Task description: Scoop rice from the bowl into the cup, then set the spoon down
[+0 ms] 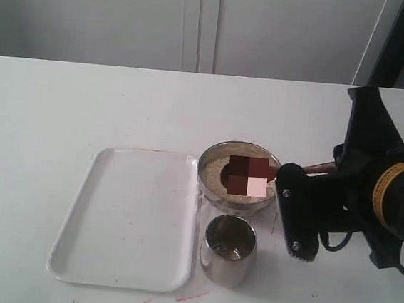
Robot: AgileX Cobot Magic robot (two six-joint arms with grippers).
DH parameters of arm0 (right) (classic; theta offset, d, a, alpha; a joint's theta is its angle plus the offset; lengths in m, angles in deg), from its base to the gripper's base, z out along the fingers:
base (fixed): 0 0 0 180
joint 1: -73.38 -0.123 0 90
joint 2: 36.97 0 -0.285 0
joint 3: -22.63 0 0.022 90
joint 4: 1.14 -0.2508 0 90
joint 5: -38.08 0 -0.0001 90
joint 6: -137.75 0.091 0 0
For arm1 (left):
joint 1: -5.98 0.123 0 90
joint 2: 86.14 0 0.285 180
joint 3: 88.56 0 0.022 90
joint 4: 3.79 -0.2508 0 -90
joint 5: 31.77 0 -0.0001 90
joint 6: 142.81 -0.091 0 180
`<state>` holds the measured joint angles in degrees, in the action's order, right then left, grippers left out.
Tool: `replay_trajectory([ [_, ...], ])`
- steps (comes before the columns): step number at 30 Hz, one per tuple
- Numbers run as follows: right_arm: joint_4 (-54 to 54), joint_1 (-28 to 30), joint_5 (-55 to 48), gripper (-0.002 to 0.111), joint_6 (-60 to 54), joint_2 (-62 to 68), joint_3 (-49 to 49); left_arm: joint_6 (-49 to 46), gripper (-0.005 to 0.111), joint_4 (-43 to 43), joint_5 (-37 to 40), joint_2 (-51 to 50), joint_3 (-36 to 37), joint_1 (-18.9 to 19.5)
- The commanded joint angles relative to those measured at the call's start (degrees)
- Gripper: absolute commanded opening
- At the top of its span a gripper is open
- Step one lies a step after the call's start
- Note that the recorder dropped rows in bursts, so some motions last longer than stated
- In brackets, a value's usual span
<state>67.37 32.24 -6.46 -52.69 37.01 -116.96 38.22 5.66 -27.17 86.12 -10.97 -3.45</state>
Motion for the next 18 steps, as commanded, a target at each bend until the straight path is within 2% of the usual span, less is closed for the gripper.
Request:
replay_trajectory([
  [1,-3.1,-0.1,-1.6,0.0,-0.9,-0.4,0.3,0.0,0.014,0.3,-0.2,0.0,-0.4,-0.4],
  [5,-7.3,-0.1,-1.4,0.0,-4.6,-0.4,0.3,0.0,0.014,0.3,-0.2,0.0,-0.4,-0.4],
  [11,-3.6,-0.1,-1.7,0.0,-4.6,-0.4,0.3,0.0,0.014,0.3,-0.2,0.0,-0.4,-0.4],
  [18,-5.7,-1.2,-2.4,0.0,-6.7,-0.4,0.3,0.0,0.014,0.3,-0.2,0.0,-0.4,-0.4],
])
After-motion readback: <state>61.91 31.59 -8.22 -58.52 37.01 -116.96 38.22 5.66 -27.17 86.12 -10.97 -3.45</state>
